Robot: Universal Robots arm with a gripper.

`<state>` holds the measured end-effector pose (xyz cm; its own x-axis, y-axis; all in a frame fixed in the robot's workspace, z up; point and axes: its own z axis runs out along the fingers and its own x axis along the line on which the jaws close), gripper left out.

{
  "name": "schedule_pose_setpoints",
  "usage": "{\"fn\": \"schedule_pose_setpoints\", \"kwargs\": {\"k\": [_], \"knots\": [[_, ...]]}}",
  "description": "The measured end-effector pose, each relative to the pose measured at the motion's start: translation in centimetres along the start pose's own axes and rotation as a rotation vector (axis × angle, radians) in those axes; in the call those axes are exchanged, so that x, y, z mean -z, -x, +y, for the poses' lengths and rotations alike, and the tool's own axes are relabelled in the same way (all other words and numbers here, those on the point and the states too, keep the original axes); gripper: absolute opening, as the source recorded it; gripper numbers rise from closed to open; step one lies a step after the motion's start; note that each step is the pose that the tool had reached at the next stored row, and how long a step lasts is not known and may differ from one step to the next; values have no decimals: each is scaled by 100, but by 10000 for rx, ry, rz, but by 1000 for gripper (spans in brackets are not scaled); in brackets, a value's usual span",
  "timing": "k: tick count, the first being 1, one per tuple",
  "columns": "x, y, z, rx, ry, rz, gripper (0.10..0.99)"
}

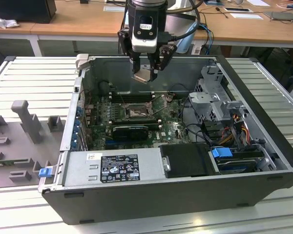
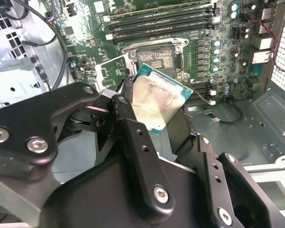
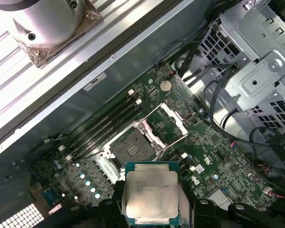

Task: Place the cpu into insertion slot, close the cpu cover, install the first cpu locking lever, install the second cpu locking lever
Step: 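Place the cpu into insertion slot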

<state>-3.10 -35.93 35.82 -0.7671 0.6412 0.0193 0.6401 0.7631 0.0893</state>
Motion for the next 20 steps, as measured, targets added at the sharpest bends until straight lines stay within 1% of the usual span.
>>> {"fn": "schedule_pose_setpoints", "kwargs": {"k": [2,7,9,11,16,20], "knots": [[-1,0,0,-146,-1,-17,529],[-3,1,0,-768,-3,-83,529],[-4,1,0,-1062,1,-110,529],[-5,1,0,-1477,9,-147,529],[-8,1,0,-2140,22,-206,529],[-10,1,-1,-2432,27,-231,529]]}}
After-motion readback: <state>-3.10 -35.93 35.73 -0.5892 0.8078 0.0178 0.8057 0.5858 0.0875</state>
